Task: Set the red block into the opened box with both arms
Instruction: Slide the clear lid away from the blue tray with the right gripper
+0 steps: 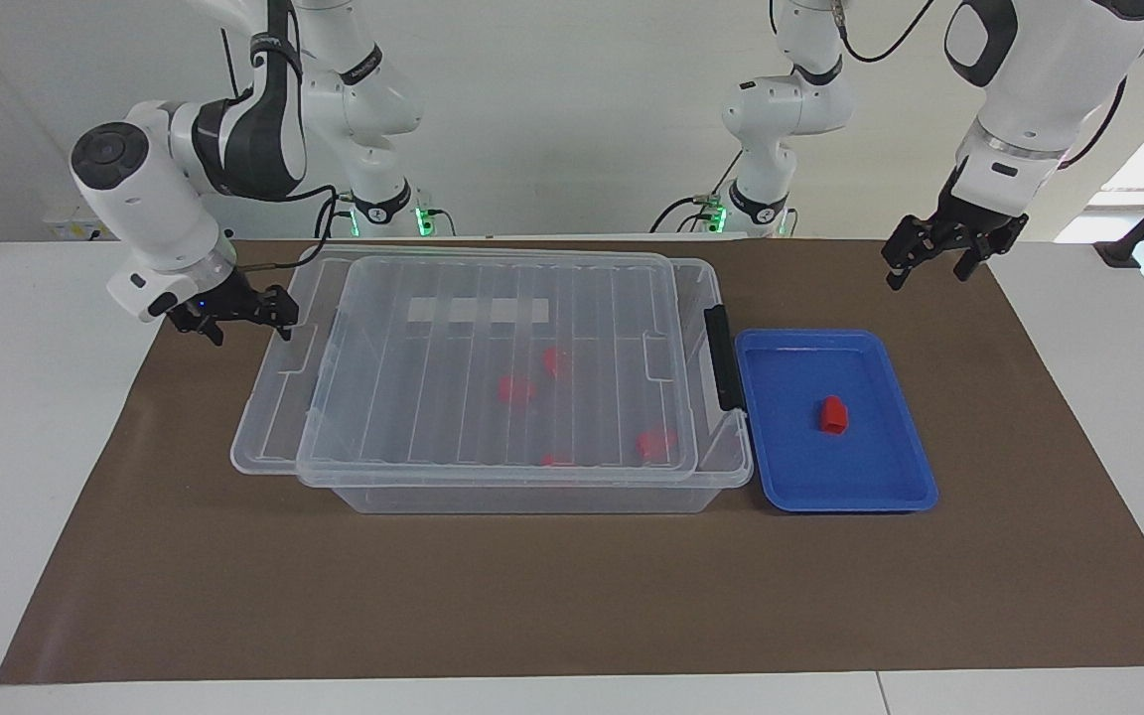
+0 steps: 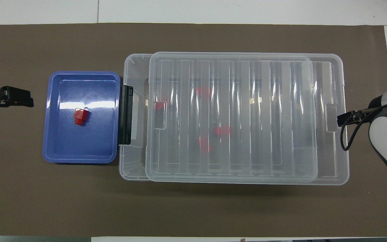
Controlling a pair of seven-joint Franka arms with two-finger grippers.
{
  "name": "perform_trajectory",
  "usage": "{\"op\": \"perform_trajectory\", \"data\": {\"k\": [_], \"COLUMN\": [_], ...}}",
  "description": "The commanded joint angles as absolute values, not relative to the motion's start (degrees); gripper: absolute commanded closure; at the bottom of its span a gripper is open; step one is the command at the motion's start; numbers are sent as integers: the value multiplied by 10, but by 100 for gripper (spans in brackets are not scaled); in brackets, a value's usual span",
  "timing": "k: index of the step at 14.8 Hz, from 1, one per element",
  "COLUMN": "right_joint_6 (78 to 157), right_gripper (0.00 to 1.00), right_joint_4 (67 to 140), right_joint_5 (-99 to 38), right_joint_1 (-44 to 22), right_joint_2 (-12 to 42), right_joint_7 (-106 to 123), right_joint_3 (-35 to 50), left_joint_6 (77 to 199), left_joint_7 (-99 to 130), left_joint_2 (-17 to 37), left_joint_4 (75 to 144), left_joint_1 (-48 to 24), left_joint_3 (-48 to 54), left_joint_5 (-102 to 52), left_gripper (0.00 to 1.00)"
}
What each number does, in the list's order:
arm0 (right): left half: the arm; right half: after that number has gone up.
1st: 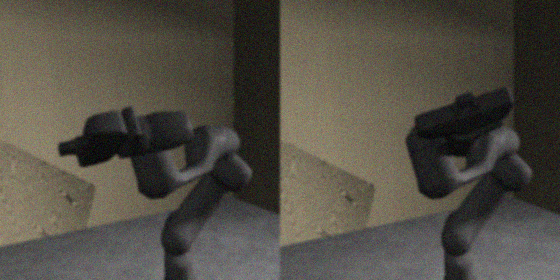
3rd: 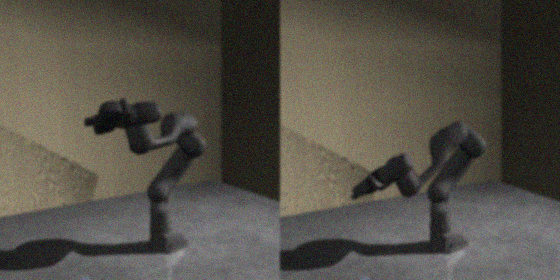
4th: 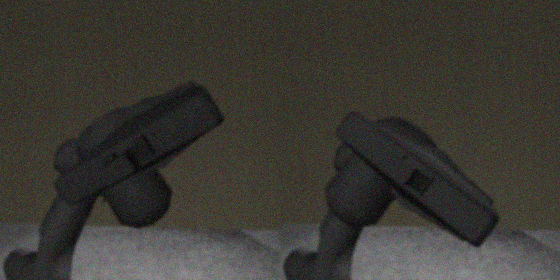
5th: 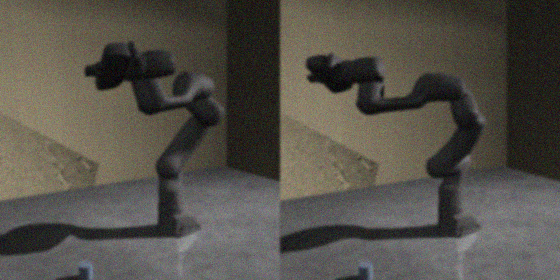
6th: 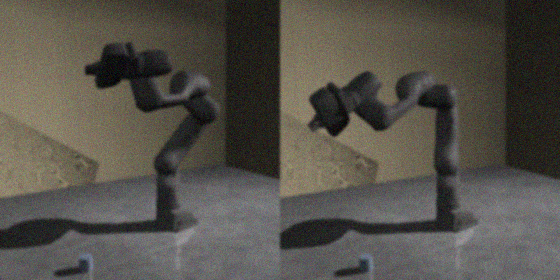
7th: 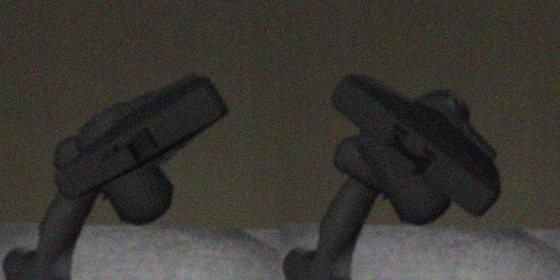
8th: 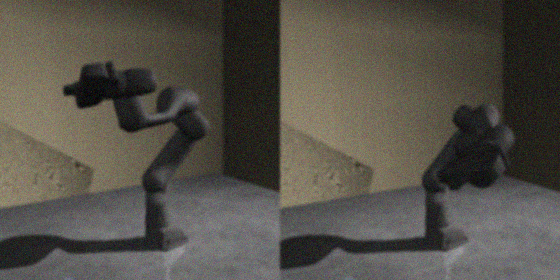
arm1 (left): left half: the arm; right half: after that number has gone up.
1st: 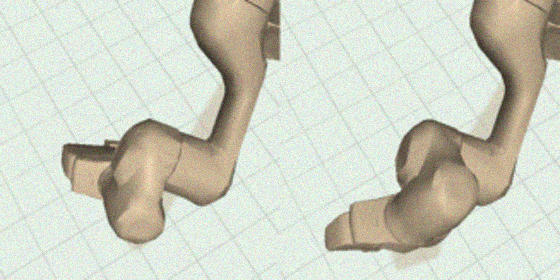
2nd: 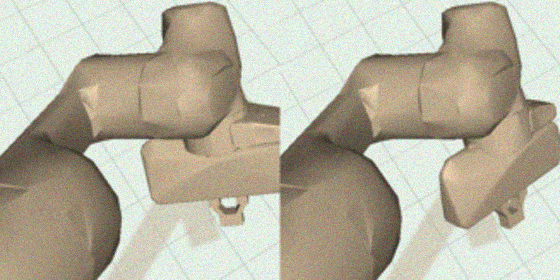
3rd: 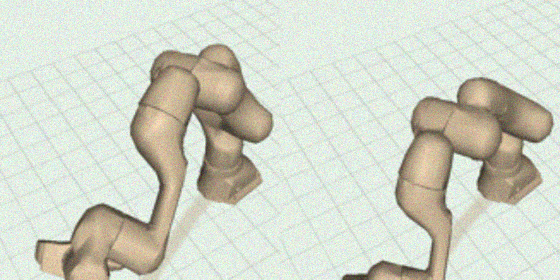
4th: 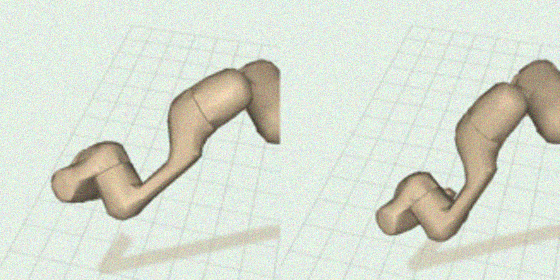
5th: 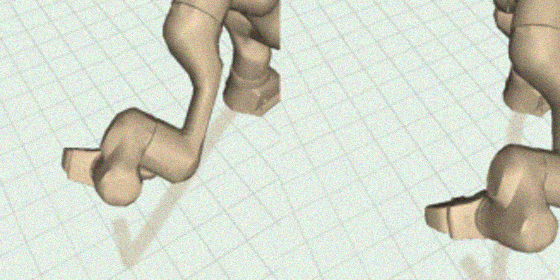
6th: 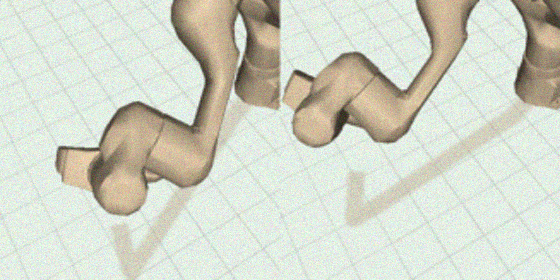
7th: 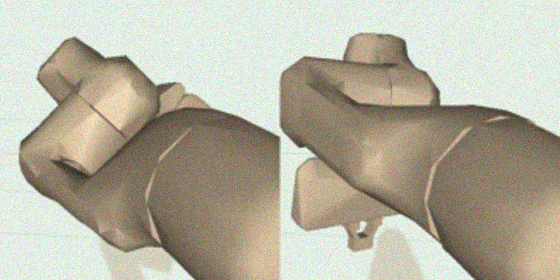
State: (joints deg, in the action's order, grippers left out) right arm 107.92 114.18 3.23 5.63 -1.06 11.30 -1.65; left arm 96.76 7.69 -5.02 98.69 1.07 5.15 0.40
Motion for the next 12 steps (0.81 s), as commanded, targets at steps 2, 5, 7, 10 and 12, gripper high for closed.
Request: {"op": "perform_trajectory", "data": {"k": [2,5,7,10,12], "right_joint_6": [1107,1114,1115,1116,1118], "right_gripper": [0,0,0,0,0], "right_joint_4": [1159,1159,1159,1158,1158], "right_joint_5": [47,50,50,50,50], "right_joint_1": [63,63,69,83,90], "right_joint_2": [-23,-22,-22,-21,-20], "right_joint_7": [157,181,191,214,231], "right_joint_3": [-32,-45,-51,-52,-54], "left_joint_6": [955,955,955,955,955], "left_joint_7": [70,70,70,70,70], "left_joint_2": [-47,-47,-47,-47,-47], "left_joint_4": [976,977,977,976,976], "left_joint_1": [18,18,18,18,17], "left_joint_3": [54,54,54,54,54], "left_joint_5": [-4,-4,-4,-4,-4], "left_gripper": [0,0,0,0,0]}}
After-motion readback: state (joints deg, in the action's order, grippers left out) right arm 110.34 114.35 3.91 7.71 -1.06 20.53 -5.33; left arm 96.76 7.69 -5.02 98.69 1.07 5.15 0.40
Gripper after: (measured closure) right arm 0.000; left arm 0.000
